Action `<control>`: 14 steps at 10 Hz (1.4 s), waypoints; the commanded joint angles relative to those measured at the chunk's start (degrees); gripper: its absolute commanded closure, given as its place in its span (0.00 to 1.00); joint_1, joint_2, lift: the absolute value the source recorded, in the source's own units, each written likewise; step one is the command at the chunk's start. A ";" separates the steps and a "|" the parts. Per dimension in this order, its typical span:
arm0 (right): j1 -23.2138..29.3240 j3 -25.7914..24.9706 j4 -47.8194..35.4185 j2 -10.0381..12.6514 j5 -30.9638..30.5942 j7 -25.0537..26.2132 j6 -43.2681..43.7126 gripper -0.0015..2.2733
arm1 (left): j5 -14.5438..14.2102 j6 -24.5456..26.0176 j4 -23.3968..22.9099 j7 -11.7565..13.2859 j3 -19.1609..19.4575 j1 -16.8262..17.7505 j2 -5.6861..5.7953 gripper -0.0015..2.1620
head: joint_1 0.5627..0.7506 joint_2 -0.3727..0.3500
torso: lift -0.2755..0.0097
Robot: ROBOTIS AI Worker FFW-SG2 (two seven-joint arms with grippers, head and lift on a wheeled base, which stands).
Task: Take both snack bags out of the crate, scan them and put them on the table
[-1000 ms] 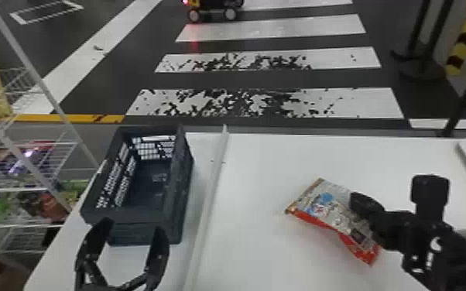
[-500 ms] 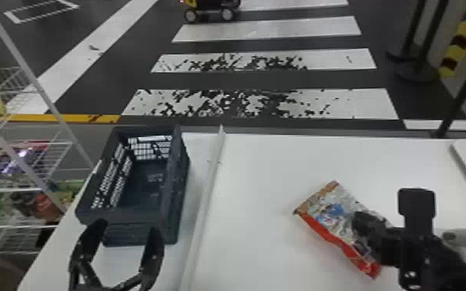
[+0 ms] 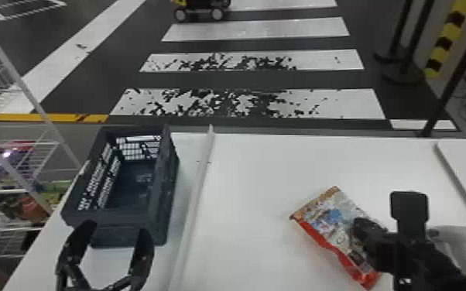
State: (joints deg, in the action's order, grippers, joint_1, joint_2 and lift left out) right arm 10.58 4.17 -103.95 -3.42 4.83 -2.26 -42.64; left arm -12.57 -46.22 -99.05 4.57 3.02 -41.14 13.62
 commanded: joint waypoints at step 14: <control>-3.20 -6.72 3.67 -2.38 -2.80 0.06 -2.50 0.99 | 0.00 -0.05 0.00 0.18 -0.12 0.00 0.27 0.07 | 0.70 0.55 | 0.64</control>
State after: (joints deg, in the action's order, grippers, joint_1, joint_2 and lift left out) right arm 7.35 -2.54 -100.43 -5.64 2.25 -2.24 -44.84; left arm -12.57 -46.27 -99.06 4.82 2.81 -41.13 13.88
